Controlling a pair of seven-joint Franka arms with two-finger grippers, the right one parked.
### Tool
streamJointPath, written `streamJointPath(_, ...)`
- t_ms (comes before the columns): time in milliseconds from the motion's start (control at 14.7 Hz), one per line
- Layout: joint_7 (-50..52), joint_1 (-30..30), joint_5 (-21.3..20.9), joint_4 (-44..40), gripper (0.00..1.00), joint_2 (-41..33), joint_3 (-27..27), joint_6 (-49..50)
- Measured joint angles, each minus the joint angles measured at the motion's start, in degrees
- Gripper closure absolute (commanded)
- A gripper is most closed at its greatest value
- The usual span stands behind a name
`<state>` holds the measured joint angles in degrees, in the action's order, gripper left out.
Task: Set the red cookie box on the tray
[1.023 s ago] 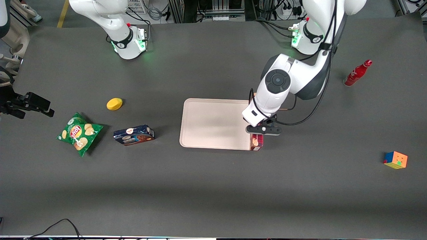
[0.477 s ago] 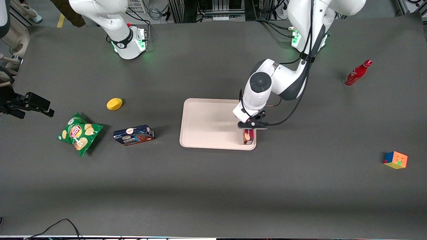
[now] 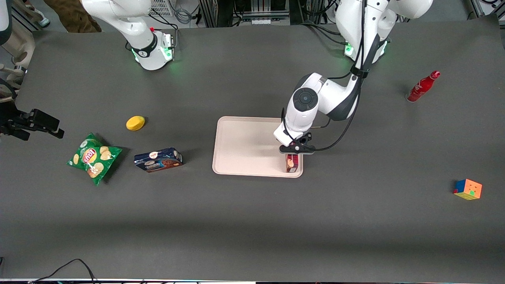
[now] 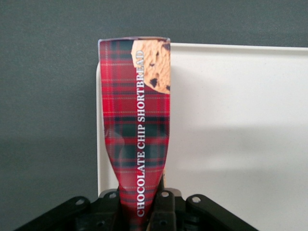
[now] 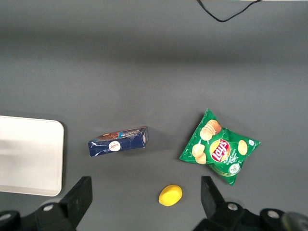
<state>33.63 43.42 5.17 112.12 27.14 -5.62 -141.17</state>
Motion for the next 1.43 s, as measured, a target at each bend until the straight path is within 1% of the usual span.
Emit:
streamJointPath(136,0.0,0.0,-0.05,0.0,0.89,0.2,-0.02,-0.14)
streamJointPath(205,0.0,0.0,-0.08,0.0,0.85,0.23,-0.03,-0.14)
streamJointPath(273,0.0,0.0,-0.1,0.0,0.77,0.28,-0.06,-0.14)
streamJointPath(409,0.0,0.0,-0.12,0.0,0.51,0.37,-0.09,-0.15)
streamJointPath(614,-0.02,0.0,-0.17,0.0,0.01,0.48,-0.17,-0.17)
streamJointPath(682,-0.02,0.0,-0.19,-0.03,0.0,0.51,-0.22,-0.18)
streamJointPath(1091,-0.03,-0.02,-0.2,-1.6,0.0,0.34,-0.52,0.94)
streamJointPath(1295,-1.27,-0.24,-0.17,-6.39,0.0,-1.15,-2.1,9.78)
streamJointPath(1432,-2.8,-1.06,-0.13,-9.36,0.0,-3.75,-3.68,14.49)
